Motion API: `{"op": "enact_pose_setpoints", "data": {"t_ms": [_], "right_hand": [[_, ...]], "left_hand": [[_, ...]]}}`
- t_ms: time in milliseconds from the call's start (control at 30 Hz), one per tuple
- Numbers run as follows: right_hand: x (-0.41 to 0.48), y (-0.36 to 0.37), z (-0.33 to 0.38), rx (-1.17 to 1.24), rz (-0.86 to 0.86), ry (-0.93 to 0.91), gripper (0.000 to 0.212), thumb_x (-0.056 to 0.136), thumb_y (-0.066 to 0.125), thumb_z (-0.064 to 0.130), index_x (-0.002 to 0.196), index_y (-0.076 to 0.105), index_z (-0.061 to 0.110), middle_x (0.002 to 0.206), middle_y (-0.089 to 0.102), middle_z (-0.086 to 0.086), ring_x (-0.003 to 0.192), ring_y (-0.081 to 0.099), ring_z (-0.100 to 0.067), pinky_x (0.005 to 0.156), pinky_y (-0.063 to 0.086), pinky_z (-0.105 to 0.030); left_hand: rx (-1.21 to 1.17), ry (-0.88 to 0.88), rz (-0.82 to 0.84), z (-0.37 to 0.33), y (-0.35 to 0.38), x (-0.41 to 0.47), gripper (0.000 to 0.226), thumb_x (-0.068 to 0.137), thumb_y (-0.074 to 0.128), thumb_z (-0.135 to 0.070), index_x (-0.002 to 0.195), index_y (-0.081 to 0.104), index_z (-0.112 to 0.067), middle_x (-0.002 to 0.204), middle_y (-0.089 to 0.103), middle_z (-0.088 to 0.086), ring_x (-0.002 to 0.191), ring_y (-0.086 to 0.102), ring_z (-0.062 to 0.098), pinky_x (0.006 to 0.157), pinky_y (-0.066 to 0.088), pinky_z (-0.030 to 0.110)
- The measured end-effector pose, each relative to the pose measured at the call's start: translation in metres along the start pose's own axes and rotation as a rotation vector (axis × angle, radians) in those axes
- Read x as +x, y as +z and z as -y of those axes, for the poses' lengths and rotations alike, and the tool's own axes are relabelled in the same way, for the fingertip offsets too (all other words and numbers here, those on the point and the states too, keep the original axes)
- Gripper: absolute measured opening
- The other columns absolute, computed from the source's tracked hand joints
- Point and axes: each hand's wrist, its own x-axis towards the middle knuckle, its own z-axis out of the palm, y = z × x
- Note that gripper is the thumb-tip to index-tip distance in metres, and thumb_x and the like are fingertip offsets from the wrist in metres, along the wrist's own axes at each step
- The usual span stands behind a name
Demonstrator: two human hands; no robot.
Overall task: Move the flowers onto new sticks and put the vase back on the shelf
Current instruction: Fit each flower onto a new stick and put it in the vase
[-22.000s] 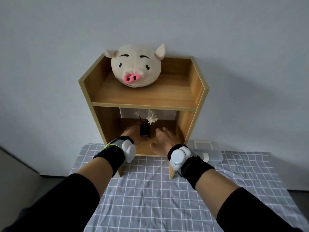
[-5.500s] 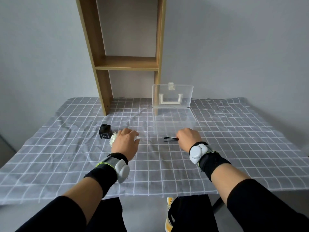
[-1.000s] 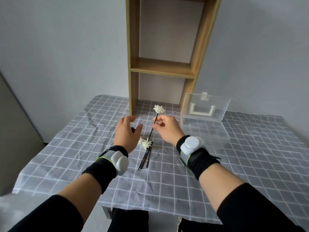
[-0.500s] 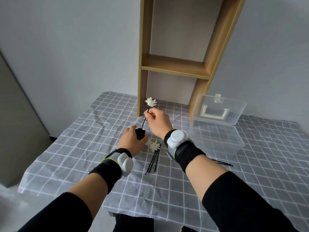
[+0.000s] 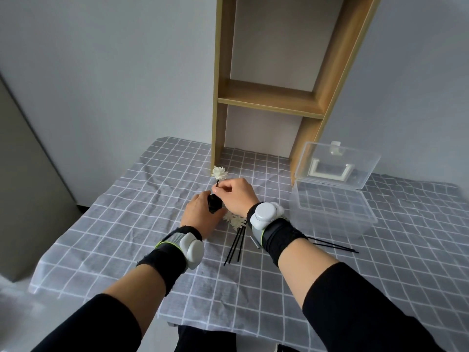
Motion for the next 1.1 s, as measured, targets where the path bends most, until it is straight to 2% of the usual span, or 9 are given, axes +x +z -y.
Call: {"op": "enact_pose_setpoints", "data": {"t_ms": [133, 300, 433, 533, 633, 700, 933, 1033, 1100], "right_hand": [[-0.002, 0.003, 0.0, 0.058, 0.031, 0.037, 0.023, 0.093, 0.068, 0.033, 0.086, 0.079, 0.014, 0.086, 0.075, -0.007, 0.088, 0.068, -0.024, 0.085, 0.055, -0.036], [-0.002, 0.01, 0.0, 0.055, 0.05, 0.039, 0.024, 0.095, 0.066, 0.036, 0.088, 0.079, 0.018, 0.078, 0.07, 0.002, 0.079, 0.062, -0.017, 0.08, 0.053, -0.033], [-0.003, 0.011, -0.004, 0.035, 0.076, 0.055, 0.021, 0.094, 0.068, 0.035, 0.102, 0.079, 0.018, 0.098, 0.077, -0.001, 0.093, 0.069, -0.019, 0.086, 0.056, -0.033], [-0.008, 0.003, -0.011, 0.037, 0.065, 0.083, 0.035, 0.093, 0.071, 0.034, 0.123, 0.073, 0.016, 0.116, 0.074, 0.0, 0.109, 0.068, -0.014, 0.098, 0.052, -0.028], [-0.013, -0.009, -0.021, -0.019, 0.041, 0.091, 0.038, 0.092, 0.073, 0.034, 0.125, 0.072, 0.015, 0.117, 0.074, -0.002, 0.11, 0.067, -0.016, 0.102, 0.052, -0.032], [-0.018, -0.017, -0.029, -0.074, 0.037, 0.096, 0.035, 0.091, 0.073, 0.034, 0.122, 0.072, 0.016, 0.112, 0.074, -0.001, 0.106, 0.068, -0.018, 0.1, 0.053, -0.034], [-0.048, -0.025, -0.049, -0.324, 0.06, 0.081, 0.029, 0.081, 0.079, 0.045, 0.086, 0.079, 0.016, 0.09, 0.077, -0.003, 0.086, 0.069, -0.023, 0.078, 0.058, -0.036], [-0.058, -0.024, -0.053, -0.385, 0.083, 0.104, 0.024, 0.087, 0.074, 0.037, 0.084, 0.076, 0.013, 0.093, 0.076, -0.005, 0.089, 0.07, -0.027, 0.079, 0.059, -0.038], [-0.062, -0.024, -0.055, -0.368, 0.059, 0.114, 0.028, 0.092, 0.068, 0.039, 0.086, 0.075, 0.012, 0.093, 0.076, -0.006, 0.09, 0.069, -0.028, 0.08, 0.058, -0.04]], "left_hand": [[0.001, 0.011, -0.012, 0.001, -0.004, 0.0, 0.039, 0.08, 0.07, -0.044, 0.113, 0.061, -0.026, 0.105, 0.065, 0.001, 0.089, 0.061, 0.02, 0.072, 0.041, 0.029], [0.026, 0.021, -0.019, 0.005, -0.013, -0.002, 0.038, 0.08, 0.071, -0.044, 0.113, 0.064, -0.027, 0.102, 0.066, 0.002, 0.089, 0.062, 0.02, 0.074, 0.04, 0.029], [0.032, 0.004, -0.002, 0.007, -0.015, -0.003, 0.038, 0.081, 0.072, -0.045, 0.111, 0.063, -0.024, 0.103, 0.064, 0.003, 0.085, 0.056, 0.018, 0.073, 0.036, 0.027], [0.063, -0.016, 0.002, 0.006, -0.012, -0.003, 0.055, 0.08, 0.075, -0.048, 0.122, 0.058, -0.018, 0.116, 0.062, 0.009, 0.106, 0.06, 0.028, 0.082, 0.042, 0.032], [0.055, -0.062, -0.053, 0.005, -0.011, -0.012, 0.09, 0.077, 0.077, -0.053, 0.147, 0.039, -0.012, 0.14, 0.045, 0.015, 0.129, 0.047, 0.034, 0.105, 0.04, 0.04], [0.02, -0.058, -0.126, 0.003, -0.01, -0.019, 0.093, 0.075, 0.079, -0.055, 0.147, 0.037, -0.015, 0.14, 0.04, 0.015, 0.131, 0.041, 0.033, 0.109, 0.036, 0.04], [-0.031, 0.001, -0.302, -0.012, -0.007, -0.043, 0.047, 0.084, 0.076, -0.038, 0.118, 0.052, -0.015, 0.119, 0.043, 0.013, 0.116, 0.042, 0.032, 0.098, 0.039, 0.04], [-0.073, 0.062, -0.283, -0.021, -0.005, -0.049, 0.031, 0.089, 0.07, -0.029, 0.112, 0.055, -0.014, 0.117, 0.047, 0.012, 0.106, 0.048, 0.027, 0.089, 0.042, 0.035], [-0.088, 0.109, -0.236, -0.026, -0.003, -0.051, 0.02, 0.093, 0.065, -0.026, 0.108, 0.057, -0.016, 0.111, 0.052, 0.009, 0.088, 0.051, 0.015, 0.081, 0.045, 0.033]]}}
